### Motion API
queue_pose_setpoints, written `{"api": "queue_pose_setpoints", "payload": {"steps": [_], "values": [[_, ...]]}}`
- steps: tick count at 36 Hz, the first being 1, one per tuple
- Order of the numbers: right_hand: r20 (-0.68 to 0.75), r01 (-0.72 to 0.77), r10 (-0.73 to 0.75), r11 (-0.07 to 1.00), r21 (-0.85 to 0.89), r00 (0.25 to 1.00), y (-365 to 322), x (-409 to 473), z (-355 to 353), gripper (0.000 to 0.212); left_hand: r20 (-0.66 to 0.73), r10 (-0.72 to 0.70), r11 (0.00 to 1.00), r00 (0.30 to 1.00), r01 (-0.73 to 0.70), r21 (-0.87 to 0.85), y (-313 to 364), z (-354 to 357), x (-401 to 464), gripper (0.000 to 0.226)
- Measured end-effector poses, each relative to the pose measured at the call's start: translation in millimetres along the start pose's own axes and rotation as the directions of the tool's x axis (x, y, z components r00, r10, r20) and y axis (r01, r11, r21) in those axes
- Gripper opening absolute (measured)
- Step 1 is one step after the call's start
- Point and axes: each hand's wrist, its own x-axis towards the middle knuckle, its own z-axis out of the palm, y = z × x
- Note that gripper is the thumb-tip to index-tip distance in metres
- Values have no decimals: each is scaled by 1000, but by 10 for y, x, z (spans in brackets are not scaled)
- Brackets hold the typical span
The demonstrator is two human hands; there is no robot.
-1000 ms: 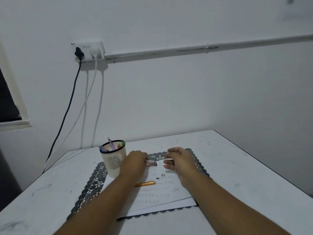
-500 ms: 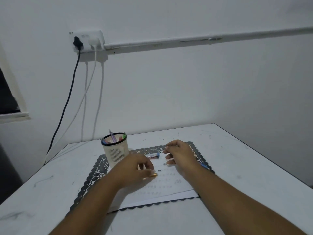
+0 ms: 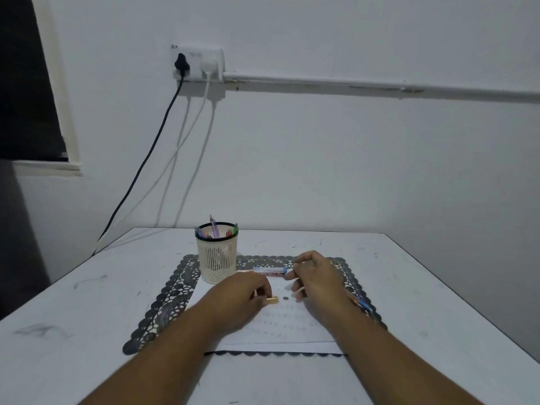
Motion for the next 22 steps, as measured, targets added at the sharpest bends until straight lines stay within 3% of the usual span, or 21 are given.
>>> {"api": "queue_pose_setpoints", "payload": {"steps": [8, 22], "values": [[27, 67, -67, 997, 23, 997, -1, -19, 45, 8, -208, 29, 997, 978, -42, -60, -11, 11, 35, 13], [108, 109, -123, 986, 129, 987, -62, -124, 85, 7, -259, 70, 993, 963, -93, -77, -55, 23, 68, 16]]}}
